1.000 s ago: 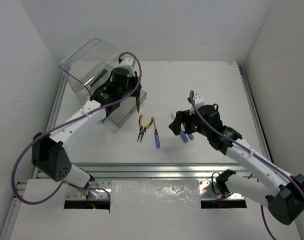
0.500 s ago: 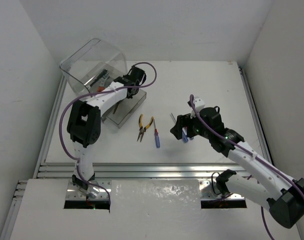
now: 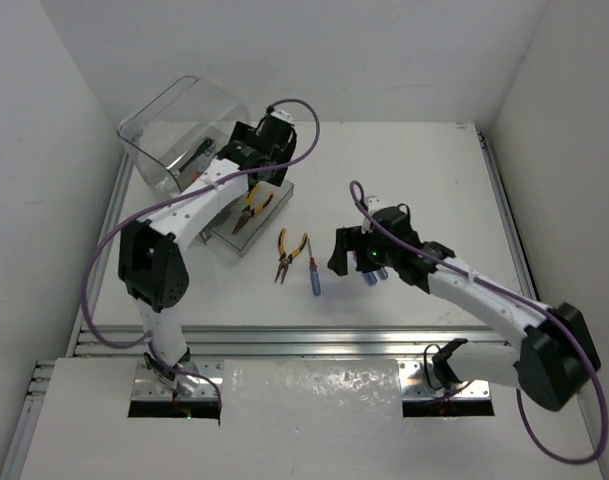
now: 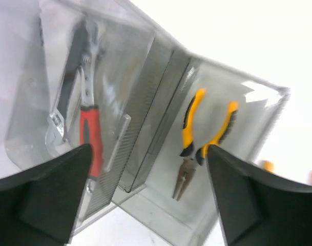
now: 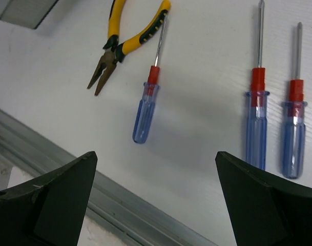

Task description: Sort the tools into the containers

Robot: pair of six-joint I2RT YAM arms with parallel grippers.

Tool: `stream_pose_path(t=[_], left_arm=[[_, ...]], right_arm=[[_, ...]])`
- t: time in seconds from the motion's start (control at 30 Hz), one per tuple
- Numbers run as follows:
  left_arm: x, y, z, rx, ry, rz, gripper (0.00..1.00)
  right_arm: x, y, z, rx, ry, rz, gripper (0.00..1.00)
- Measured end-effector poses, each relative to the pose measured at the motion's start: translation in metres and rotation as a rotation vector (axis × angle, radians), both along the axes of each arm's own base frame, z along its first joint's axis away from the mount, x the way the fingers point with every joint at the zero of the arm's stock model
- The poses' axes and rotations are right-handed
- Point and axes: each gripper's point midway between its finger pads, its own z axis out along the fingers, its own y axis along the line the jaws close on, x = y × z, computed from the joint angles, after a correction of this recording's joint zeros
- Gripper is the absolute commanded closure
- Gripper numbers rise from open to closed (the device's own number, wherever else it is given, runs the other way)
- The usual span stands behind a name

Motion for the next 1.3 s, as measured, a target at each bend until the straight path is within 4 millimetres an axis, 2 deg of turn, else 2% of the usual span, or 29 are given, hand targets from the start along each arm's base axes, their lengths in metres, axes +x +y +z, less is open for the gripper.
stream_pose_path(t=[0.1, 0.2, 0.3, 0.33, 0.4, 0.5, 0.57, 0.63, 0.7, 0.77, 0.93, 1.03, 1.17, 1.2, 1.27, 1.3], left_arm=[[-0.014, -0.017, 0.048, -0.16, -0.094, -0.03, 0.0], [-0.046, -0.029, 0.099, -0.399, -0.208, -0.088, 0.0], [-0.084, -0.038, 0.121, -0.606, -0.27, -0.131, 0.0], [-0.094, -0.042, 0.113, -0.657, -0.26, -0.135, 0.0], [-0.109, -0.052, 0.083, -0.699, -0.206, -0.126, 0.01], [-0.121, -0.079, 0.028, -0.719, -0.079, -0.123, 0.01], [-0.121, -0.097, -0.024, -0.696, 0.035, -0.107, 0.01], [-0.132, -0.097, -0.084, -0.645, 0.169, -0.064, 0.01], [-0.144, -0.091, -0.119, -0.602, 0.256, -0.025, 0.01], [-0.148, -0.09, -0.134, -0.585, 0.293, -0.008, 0.01], [-0.141, -0.098, -0.148, -0.598, 0.299, -0.008, 0.05], [-0.138, -0.102, -0.163, -0.593, 0.322, -0.004, 0.16], [-0.138, -0.099, -0.189, -0.563, 0.365, 0.024, 0.22], [-0.137, -0.099, -0.19, -0.561, 0.364, 0.028, 0.25], [-0.131, -0.099, -0.19, -0.568, 0.353, 0.032, 0.33], [-0.129, -0.099, -0.19, -0.569, 0.352, 0.034, 0.44]], right_arm=[[0.016, 0.015, -0.015, -0.058, 0.054, -0.053, 0.01], [0.025, 0.023, -0.024, -0.08, 0.057, -0.117, 0.01], [0.026, 0.015, -0.023, -0.082, 0.045, -0.175, 0.01], [0.026, 0.012, -0.02, -0.083, 0.038, -0.188, 0.01], [0.027, 0.007, -0.014, -0.082, 0.025, -0.202, 0.01], [0.025, -0.003, -0.003, -0.078, 0.008, -0.213, 0.01], [0.024, -0.01, 0.004, -0.069, -0.007, -0.218, 0.01], [0.02, -0.017, 0.007, -0.068, -0.018, -0.216, 0.01], [0.014, -0.024, 0.006, -0.076, -0.017, -0.211, 0.01], [0.007, -0.025, 0.002, -0.083, -0.01, -0.192, 0.01], [-0.001, -0.027, -0.006, -0.1, 0.009, -0.159, 0.01], [-0.003, -0.027, -0.008, -0.105, 0.011, -0.147, 0.01], [-0.006, -0.028, -0.013, -0.112, 0.022, -0.134, 0.01], [-0.007, -0.029, -0.015, -0.112, 0.026, -0.132, 0.01], [-0.008, -0.029, -0.016, -0.114, 0.03, -0.125, 0.01], [-0.009, -0.029, -0.016, -0.114, 0.03, -0.124, 0.01]])
